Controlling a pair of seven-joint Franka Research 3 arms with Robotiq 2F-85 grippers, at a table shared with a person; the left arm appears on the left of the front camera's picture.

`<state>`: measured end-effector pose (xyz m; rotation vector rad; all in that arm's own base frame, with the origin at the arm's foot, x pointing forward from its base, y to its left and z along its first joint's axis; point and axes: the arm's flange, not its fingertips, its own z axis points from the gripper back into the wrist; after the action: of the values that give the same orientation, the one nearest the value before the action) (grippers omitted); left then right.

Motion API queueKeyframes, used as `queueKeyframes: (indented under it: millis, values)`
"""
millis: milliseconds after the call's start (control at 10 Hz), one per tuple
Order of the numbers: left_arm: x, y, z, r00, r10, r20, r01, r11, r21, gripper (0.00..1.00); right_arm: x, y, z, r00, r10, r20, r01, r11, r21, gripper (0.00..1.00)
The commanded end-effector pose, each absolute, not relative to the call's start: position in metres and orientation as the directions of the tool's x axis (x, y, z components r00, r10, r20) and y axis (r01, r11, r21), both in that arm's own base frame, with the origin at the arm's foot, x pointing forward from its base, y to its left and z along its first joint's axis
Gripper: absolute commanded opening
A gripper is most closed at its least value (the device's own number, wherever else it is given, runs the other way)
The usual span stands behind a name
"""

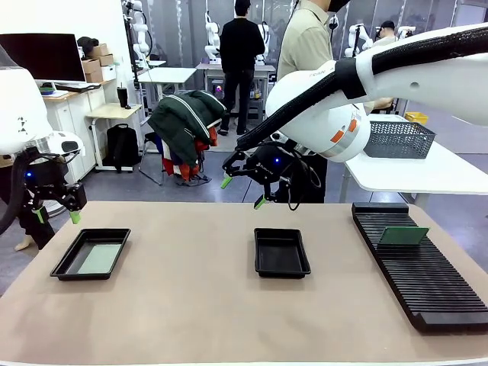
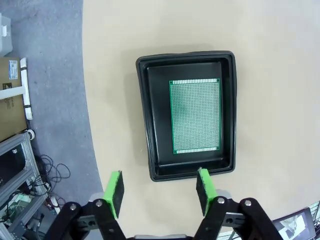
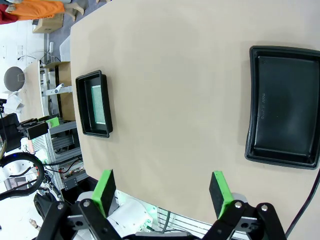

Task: Inspect and transfer BCBs to ESD trays.
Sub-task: Pick up the Blank PCB from the PCB Rack and place it in the right ESD tray.

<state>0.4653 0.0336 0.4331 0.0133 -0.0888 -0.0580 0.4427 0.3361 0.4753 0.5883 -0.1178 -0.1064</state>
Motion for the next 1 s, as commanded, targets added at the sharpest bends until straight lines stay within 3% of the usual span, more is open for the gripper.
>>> queueKeyframes:
  millis: [0, 900]
  values:
    - [0.4651, 0.0340, 0.4321, 0.994, -0.066, 0.092, 0.065, 0.998, 0.013, 0.78, 0.4435, 0.3386, 0.4743, 0.984, -0.153, 0.085, 0.083, 0.834, 0.546, 1.00]
    - [0.4651, 0.0340, 0.4321, 0.994, -0.066, 0.092, 0.065, 0.998, 0.013, 0.78, 0.4435, 0.3386, 0.4743, 0.984, -0.153, 0.085, 0.083, 0.834, 0.546, 1.00]
